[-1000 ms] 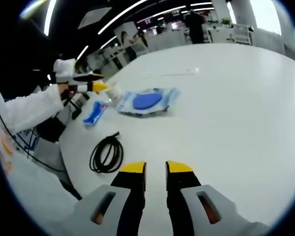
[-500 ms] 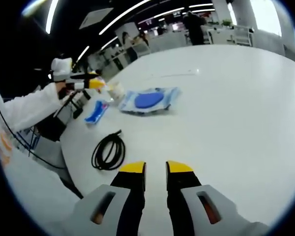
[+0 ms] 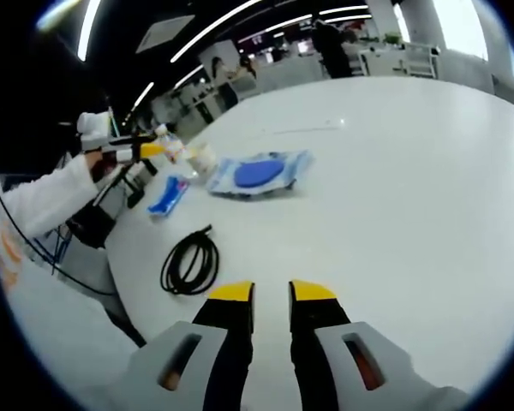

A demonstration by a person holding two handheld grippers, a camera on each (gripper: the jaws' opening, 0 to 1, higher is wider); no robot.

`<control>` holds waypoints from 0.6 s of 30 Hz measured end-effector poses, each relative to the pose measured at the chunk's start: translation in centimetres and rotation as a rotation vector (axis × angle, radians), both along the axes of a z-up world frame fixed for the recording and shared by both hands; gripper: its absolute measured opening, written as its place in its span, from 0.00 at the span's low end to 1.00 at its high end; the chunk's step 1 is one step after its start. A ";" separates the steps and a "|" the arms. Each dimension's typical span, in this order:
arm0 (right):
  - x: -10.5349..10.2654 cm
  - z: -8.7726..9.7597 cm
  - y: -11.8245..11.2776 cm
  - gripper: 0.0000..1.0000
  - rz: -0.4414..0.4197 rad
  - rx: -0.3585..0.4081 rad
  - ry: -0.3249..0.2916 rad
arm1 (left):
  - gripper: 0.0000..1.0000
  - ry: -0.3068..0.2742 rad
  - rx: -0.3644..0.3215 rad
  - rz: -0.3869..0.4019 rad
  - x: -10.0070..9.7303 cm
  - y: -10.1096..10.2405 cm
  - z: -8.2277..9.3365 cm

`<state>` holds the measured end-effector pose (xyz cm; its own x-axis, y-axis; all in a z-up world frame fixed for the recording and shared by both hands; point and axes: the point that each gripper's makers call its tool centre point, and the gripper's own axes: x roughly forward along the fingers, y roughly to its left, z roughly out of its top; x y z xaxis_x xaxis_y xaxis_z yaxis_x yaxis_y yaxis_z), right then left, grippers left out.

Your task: Arrange the tabletop items into an orderly group along one side of the table until the central work area is clear of visible clutter.

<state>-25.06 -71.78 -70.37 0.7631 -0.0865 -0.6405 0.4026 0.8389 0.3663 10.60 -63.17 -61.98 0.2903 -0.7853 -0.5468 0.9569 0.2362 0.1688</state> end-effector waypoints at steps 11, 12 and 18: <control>-0.1 -0.1 0.1 0.13 0.002 0.005 0.006 | 0.64 -0.003 -0.003 0.051 1.3 1.4 0.2; -0.1 -0.2 0.1 0.13 0.002 0.005 0.007 | 0.64 -0.006 -0.007 0.057 1.6 1.5 0.4; -0.3 -0.3 0.0 0.13 -0.004 0.008 0.010 | 0.63 -0.007 -0.054 0.129 4.3 1.3 1.6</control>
<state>-25.38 -71.77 -70.65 0.7565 -0.0845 -0.6486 0.4096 0.8343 0.3691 14.94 -61.91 -60.42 0.3942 -0.7697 -0.5022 0.9170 0.3659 0.1590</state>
